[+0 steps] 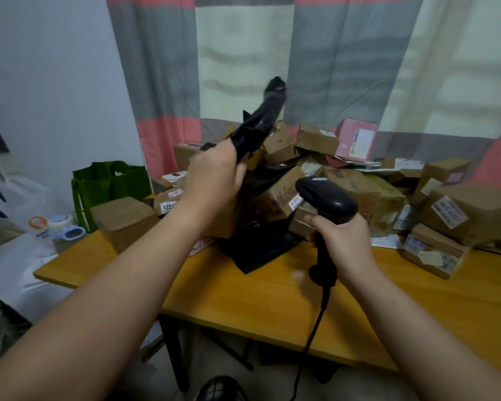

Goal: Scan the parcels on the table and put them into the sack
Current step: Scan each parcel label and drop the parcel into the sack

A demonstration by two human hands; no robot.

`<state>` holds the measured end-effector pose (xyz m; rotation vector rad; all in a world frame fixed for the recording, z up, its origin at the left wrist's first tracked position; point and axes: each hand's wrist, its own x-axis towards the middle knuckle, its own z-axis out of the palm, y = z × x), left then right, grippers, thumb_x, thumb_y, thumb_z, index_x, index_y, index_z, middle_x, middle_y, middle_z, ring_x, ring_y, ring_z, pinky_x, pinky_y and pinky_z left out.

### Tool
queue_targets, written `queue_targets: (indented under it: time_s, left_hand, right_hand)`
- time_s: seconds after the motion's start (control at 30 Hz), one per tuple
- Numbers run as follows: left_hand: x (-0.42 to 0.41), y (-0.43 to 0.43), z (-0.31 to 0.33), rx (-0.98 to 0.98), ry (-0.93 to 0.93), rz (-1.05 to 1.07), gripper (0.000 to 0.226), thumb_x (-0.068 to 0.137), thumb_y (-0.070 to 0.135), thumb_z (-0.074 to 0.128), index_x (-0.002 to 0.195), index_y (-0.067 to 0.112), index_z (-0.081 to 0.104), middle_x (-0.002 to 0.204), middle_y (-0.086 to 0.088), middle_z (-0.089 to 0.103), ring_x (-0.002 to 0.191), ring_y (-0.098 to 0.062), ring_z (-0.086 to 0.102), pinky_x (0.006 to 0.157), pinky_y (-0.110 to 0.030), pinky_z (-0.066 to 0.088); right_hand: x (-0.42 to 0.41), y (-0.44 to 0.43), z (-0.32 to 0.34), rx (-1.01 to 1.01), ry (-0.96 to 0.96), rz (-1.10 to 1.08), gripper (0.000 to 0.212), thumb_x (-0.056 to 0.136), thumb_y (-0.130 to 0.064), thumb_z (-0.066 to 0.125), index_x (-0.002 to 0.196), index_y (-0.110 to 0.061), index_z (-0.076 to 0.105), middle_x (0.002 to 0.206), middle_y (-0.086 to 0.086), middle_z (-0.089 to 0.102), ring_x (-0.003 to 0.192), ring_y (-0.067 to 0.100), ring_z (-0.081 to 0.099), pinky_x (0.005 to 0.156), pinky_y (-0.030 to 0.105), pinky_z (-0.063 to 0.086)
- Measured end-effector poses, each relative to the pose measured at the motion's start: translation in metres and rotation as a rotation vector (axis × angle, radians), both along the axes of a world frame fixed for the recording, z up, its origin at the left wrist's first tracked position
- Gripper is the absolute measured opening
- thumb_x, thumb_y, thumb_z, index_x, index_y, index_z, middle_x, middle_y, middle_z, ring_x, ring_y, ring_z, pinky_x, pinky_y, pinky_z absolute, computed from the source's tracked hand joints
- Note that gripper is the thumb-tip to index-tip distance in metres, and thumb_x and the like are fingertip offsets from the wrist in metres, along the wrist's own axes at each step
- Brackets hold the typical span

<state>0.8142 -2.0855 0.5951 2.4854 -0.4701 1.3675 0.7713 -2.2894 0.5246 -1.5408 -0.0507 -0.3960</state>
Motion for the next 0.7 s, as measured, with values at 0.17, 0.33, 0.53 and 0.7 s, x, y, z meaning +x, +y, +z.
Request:
queue_targets:
  time_s: [0.17, 0.33, 0.53, 0.7]
  left_hand:
    - [-0.043, -0.043, -0.058, 0.286, -0.077, -0.305, 0.049, 0.071, 0.000, 0.076, 0.118, -0.002, 0.063, 0.106, -0.018, 0.070, 0.090, -0.032, 0.070, 0.075, -0.033, 0.052]
    - [-0.068, -0.081, -0.160, 0.634, 0.564, -0.300, 0.049, 0.100, 0.014, 0.039, 0.148, 0.019, 0.032, 0.155, -0.002, 0.032, 0.139, -0.019, 0.035, 0.109, -0.029, 0.032]
    - [-0.078, -0.091, -0.173, 0.542, 0.732, -0.386, 0.063, 0.094, 0.039, 0.055, 0.149, 0.018, 0.032, 0.155, -0.002, 0.031, 0.140, -0.018, 0.033, 0.110, -0.028, 0.027]
    - [-0.088, -0.074, -0.177, 0.446, 0.853, -0.424, 0.081, 0.086, 0.050, 0.062, 0.150, 0.012, 0.030, 0.153, -0.007, 0.035, 0.139, -0.019, 0.034, 0.111, -0.027, 0.028]
  right_hand:
    - [-0.048, -0.051, -0.009, 0.016, -0.062, -0.153, 0.026, 0.079, -0.008, 0.074, 0.101, -0.017, 0.064, 0.087, 0.011, 0.068, 0.080, 0.032, 0.067, 0.074, 0.048, 0.055]
    - [-0.081, -0.081, -0.056, -0.067, 0.091, -0.208, 0.031, 0.079, -0.010, 0.074, 0.109, -0.010, 0.066, 0.101, 0.012, 0.070, 0.096, 0.031, 0.067, 0.087, 0.054, 0.053]
    - [-0.094, -0.073, -0.086, -0.075, 0.148, -0.159, 0.023, 0.077, -0.004, 0.072, 0.099, -0.009, 0.071, 0.082, -0.002, 0.071, 0.073, 0.008, 0.065, 0.062, 0.025, 0.052]
    - [-0.100, -0.050, -0.093, -0.058, 0.100, -0.051, 0.027, 0.079, -0.007, 0.071, 0.105, -0.011, 0.069, 0.092, 0.000, 0.074, 0.081, 0.006, 0.068, 0.064, 0.019, 0.052]
